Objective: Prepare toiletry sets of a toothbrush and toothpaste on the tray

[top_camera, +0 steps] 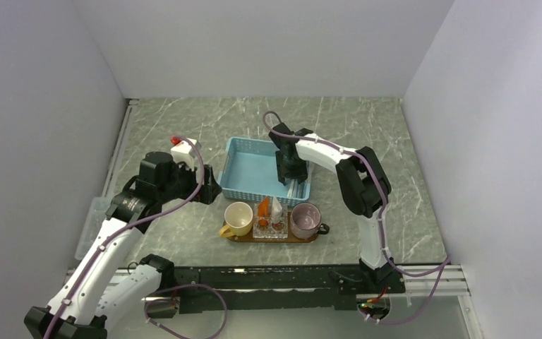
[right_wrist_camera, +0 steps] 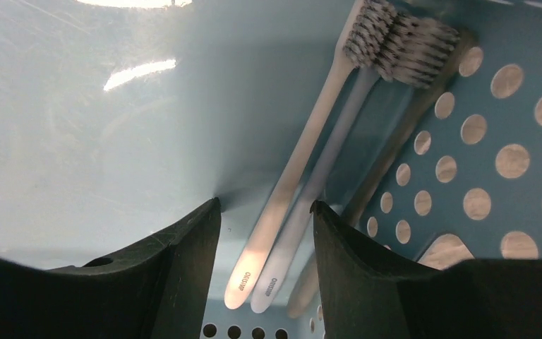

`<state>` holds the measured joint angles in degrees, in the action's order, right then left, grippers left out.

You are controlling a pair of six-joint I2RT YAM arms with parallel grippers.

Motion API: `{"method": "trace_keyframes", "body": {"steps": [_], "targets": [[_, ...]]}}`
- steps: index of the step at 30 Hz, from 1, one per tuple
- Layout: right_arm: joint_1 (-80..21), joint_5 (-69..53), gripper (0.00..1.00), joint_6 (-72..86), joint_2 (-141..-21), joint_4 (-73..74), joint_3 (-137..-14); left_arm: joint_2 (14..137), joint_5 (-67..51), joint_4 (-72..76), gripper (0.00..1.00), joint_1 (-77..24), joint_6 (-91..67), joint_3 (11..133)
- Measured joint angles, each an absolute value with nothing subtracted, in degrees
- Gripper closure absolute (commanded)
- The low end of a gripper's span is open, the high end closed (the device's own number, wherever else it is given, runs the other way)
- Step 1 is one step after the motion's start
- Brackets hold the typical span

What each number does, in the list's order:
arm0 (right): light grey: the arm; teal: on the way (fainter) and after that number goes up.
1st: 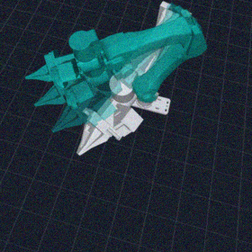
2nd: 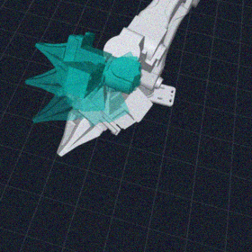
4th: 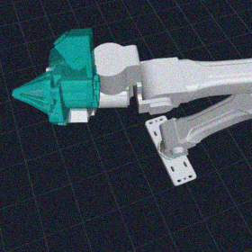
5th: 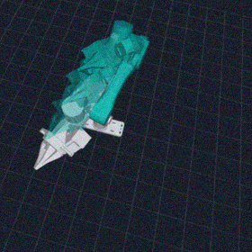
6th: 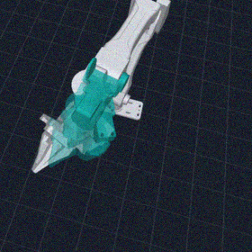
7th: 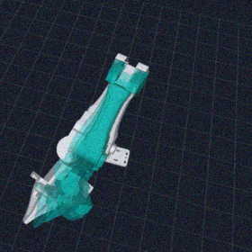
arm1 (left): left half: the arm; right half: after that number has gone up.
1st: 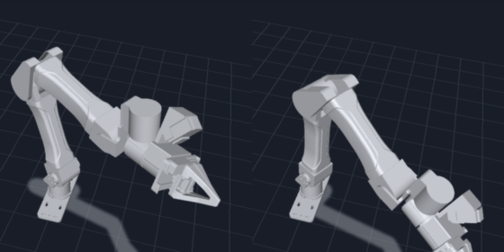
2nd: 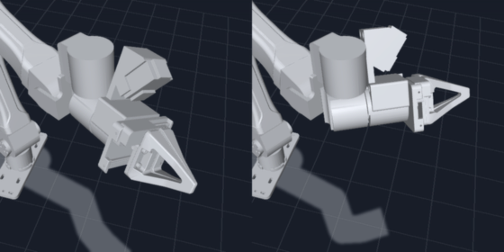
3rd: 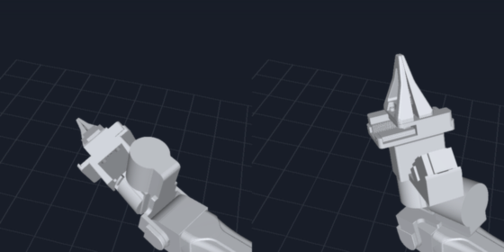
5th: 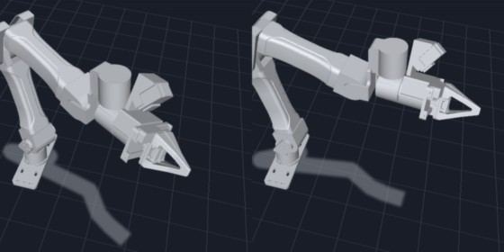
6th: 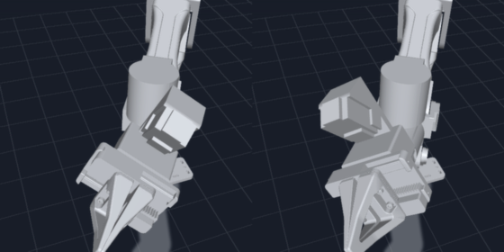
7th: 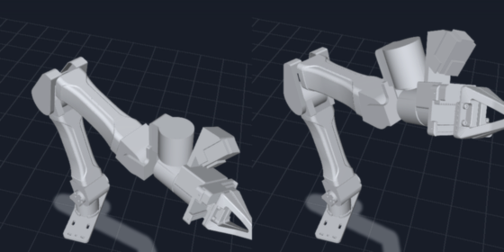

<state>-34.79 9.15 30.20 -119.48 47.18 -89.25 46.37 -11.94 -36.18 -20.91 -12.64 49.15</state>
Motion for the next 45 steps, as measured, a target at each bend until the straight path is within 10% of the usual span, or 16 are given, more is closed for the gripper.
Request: {"method": "trace_keyframes", "body": {"steps": [8,28,45], "targets": [[-34.3,6.2,0.50,29.5,-119.2,46.2,-88.7,46.8,-11.8,-36.2,0.01,-21.0,-12.5,49.1],[-35.2,5.8,0.96,28.6,-119.2,46.3,-90.1,46.8,-11.7,-36.2,0.01,-21.0,-12.5,49.1],[-35.4,7.2,0.76,28.6,-120.7,47.0,-90.8,46.8,-11.7,-36.2,0.01,-21.0,-12.5,49.1]]}}
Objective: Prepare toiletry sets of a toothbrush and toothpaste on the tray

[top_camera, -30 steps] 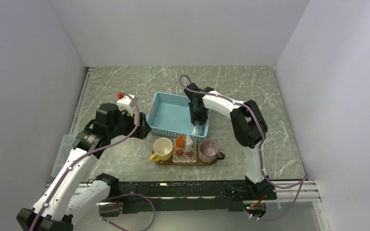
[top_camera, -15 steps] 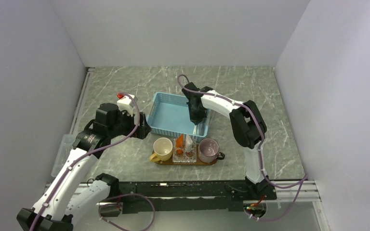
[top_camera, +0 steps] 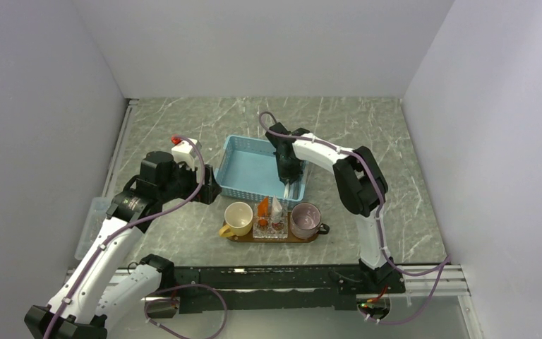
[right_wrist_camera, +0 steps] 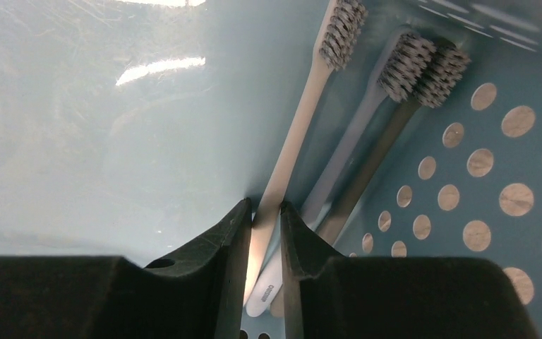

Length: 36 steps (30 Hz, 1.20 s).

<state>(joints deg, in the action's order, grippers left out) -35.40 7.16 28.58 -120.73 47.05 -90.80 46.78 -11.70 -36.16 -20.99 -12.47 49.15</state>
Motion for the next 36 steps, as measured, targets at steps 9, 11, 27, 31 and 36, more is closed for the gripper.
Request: {"method": "trace_keyframes", "body": {"steps": [9,11,27,31,36], "targets": [[-36.1,7.9,1.00,28.6,-121.3,47.5,-91.7,46.8,-11.7,-36.2,0.01,-21.0,-12.5,49.1],[-36.2,8.3,1.00,28.6,-121.4,47.7,-92.0,46.8,-11.7,-36.2,0.01,-21.0,-12.5,49.1],[-36.9,9.4,1.00,25.0,-118.5,48.4,-93.9,46.8,-11.7,-36.2,0.01,-21.0,-12.5,49.1],[-37.0,9.2,1.00,23.0,-116.2,48.4,-93.9,46.8,-11.7,-36.2,0.01,-21.0,-12.5,49.1],[-37.3,8.3,1.00,20.1,-114.1,47.5,-93.9,46.8,-11.7,-36.2,0.01,-21.0,-12.5,49.1]]}}
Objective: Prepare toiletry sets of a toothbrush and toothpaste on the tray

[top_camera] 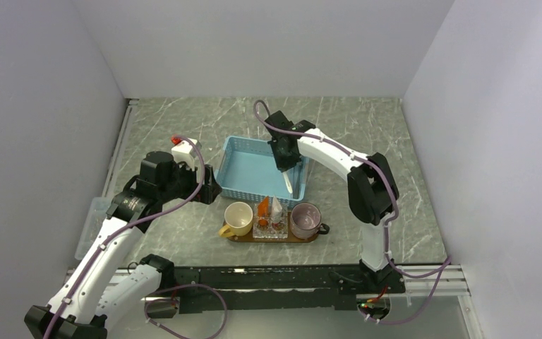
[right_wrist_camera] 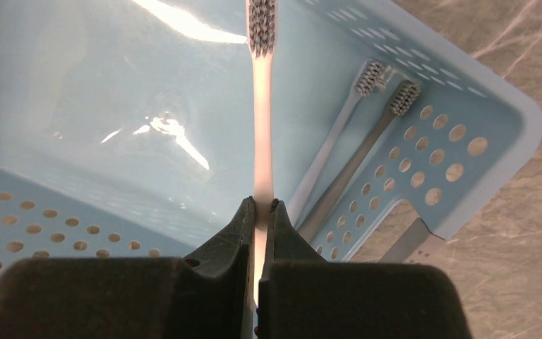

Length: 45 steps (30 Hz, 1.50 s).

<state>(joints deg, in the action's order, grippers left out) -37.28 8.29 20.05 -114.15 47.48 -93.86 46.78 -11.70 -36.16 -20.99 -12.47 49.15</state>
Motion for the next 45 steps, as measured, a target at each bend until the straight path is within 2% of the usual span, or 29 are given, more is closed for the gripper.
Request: {"method": "trace_keyframes", "body": {"steps": [16,29,35,45], "targets": [[-38.7,6.7,1.00,10.8,-100.9,44.9,-93.3,47.5,-13.8,-35.8,0.01,-21.0,-13.0,49.2],[-45.8,2.8,1.00,6.0,-81.9,42.7,-87.9,48.6,-27.2,-35.4,0.01,-21.0,-18.3,59.7],[-50.8,-0.8,1.00,6.5,-71.5,37.5,-83.3,47.4,-37.3,-30.3,0.01,-21.0,-24.8,61.1],[-57.2,-6.1,1.00,12.9,-58.3,21.3,-68.9,37.5,-48.2,-6.9,0.01,-21.0,-39.9,52.6]]}}
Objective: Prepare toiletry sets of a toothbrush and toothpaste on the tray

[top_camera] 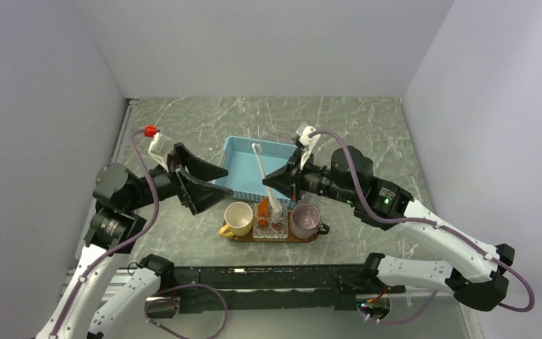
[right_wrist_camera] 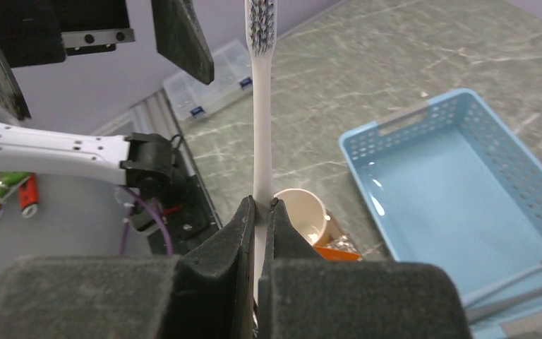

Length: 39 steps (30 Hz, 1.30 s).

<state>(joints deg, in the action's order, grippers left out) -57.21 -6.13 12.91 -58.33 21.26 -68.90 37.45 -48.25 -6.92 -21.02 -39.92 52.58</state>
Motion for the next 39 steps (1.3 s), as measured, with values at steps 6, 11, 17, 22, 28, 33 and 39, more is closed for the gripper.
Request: {"method": "trace_keyframes", "body": {"steps": [6,11,17,22,28,33,39], "targets": [[-57.7,-11.2,1.00,17.9,-54.6,10.8,-61.1,36.0,-50.8,5.3,0.06,-21.1,-46.2,48.1],[-58.3,-15.0,1.00,21.8,-54.1,1.5,-58.1,36.7,-52.4,13.3,0.11,-21.1,-50.7,46.3],[-59.8,-18.8,1.00,25.4,-56.0,-7.9,-57.7,37.3,-53.3,18.5,0.20,-21.4,-52.9,46.3],[-60.8,-21.3,1.00,27.7,-59.1,-14.0,-57.7,37.3,-53.7,21.5,0.26,-21.7,-54.0,46.3],[-62.4,-22.0,1.00,28.8,-62.4,-16.4,-57.7,37.3,-53.8,24.3,0.37,-22.0,-55.4,46.3],[-63.6,-22.0,1.00,28.8,-63.0,-18.0,-57.7,37.4,-54.2,26.1,0.52,-22.2,-56.5,46.2],[-64.7,-21.4,1.00,28.7,-63.1,-19.7,-57.7,37.6,-54.3,27.0,0.76,-22.6,-56.8,46.2]]}}
